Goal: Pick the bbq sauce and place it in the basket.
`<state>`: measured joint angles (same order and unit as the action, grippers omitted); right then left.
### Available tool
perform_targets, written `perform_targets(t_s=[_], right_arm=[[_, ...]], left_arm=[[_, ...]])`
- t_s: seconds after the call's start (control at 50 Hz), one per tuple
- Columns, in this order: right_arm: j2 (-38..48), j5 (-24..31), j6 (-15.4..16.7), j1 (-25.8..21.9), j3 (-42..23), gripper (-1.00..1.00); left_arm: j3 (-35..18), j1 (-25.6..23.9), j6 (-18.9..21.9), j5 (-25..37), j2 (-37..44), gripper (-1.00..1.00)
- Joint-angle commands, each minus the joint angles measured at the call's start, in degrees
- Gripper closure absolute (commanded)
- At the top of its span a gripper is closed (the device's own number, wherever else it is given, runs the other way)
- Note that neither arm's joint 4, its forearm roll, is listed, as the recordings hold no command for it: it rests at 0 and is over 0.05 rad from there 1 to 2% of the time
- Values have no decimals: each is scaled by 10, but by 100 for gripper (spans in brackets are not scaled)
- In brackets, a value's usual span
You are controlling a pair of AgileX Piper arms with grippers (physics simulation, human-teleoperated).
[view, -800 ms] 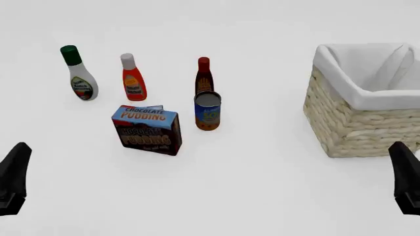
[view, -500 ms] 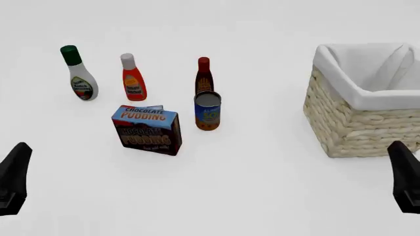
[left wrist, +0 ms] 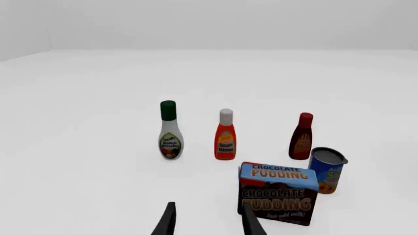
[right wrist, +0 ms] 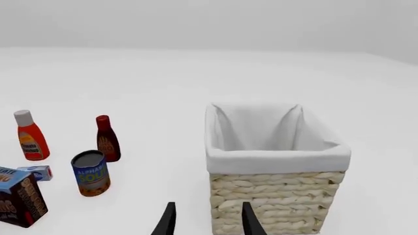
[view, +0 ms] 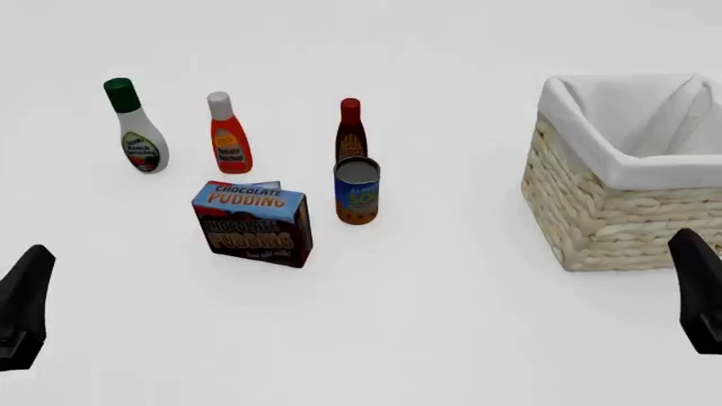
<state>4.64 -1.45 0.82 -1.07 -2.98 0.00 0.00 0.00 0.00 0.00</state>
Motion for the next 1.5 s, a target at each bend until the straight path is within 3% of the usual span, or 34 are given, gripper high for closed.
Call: perform_targets(t_s=[0.02, 0.44, 0.48, 0.64, 0.74, 0.8, 0.88, 1.1, 1.2, 1.32, 1.5], right_arm=[[32, 10, 2, -13, -48, -100], [159, 52, 4, -37, -201, -100], [163, 58, 17, -36, -219, -100], [219, 75, 6, -18, -276, -100], [264, 89, 28, -33, -313, -100], [290, 101, 21, -52, -343, -100], [313, 108, 47, -63, -365, -100], [399, 143, 34, -102, -440, -100], [454, 156, 4, -134, -487, -100], [487, 157, 22, -166, -515, -100], [578, 144, 18, -195, -570, -100]], left_arm=[[0, 0, 0, 0, 0, -100], [0, 0, 0, 0, 0, -100], [0, 0, 0, 0, 0, -100], [0, 0, 0, 0, 0, -100], [0, 0, 0, 0, 0, -100], [0, 0, 0, 0, 0, -100], [0, 0, 0, 0, 0, -100], [0, 0, 0, 0, 0, -100], [0, 0, 0, 0, 0, -100], [0, 0, 0, 0, 0, -100], [0, 0, 0, 0, 0, -100]])
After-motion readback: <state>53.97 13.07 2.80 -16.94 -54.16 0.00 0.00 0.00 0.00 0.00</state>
